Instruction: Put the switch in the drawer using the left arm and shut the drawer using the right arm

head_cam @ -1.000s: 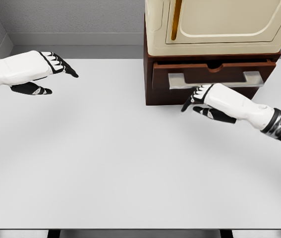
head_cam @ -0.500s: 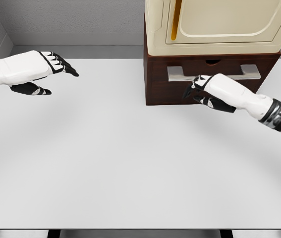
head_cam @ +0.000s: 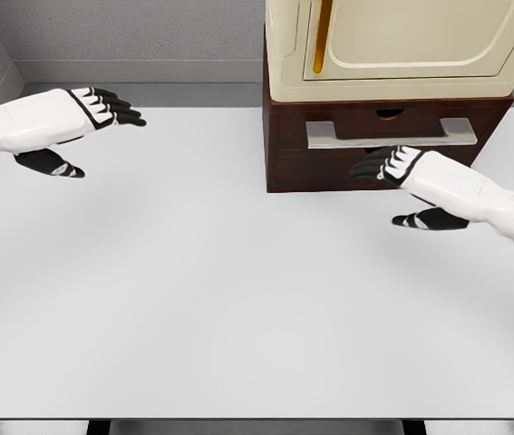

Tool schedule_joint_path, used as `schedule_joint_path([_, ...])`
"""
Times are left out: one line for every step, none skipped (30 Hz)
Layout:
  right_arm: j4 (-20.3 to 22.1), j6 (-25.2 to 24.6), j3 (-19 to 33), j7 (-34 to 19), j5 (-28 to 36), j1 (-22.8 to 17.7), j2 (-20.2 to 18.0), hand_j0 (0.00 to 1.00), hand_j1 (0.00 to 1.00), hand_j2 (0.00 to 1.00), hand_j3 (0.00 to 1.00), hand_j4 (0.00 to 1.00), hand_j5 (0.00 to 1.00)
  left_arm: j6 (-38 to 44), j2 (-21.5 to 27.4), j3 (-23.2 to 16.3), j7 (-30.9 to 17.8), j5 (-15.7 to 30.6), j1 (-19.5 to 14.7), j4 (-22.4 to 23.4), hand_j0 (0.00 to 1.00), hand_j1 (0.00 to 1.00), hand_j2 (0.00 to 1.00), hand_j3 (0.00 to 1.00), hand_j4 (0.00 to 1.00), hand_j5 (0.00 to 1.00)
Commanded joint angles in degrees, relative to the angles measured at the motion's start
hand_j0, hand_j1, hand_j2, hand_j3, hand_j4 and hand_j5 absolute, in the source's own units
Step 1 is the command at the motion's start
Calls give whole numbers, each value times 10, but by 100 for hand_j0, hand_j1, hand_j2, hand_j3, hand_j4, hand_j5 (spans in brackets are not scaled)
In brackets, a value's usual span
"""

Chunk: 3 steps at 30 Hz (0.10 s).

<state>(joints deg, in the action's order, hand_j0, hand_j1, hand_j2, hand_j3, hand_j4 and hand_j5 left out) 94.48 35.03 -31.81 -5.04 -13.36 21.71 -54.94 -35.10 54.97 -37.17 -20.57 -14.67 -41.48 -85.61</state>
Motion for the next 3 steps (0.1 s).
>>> schedule_joint_path([5,0,4,0,3,-3,-9,100,100,100,100,100,100,1,0,2,0,3,0,1,100,100,100,100,100,100])
schedule_joint_path([5,0,4,0,3,-4,-9,100,100,100,100,100,100,1,0,2,0,3,0,2,100,100,100,100,100,100])
schedule_joint_path([5,0,4,0,3,-4,-9,100,100,100,100,100,100,1,1,2,1,3,0,3,100,100,100,100,100,100])
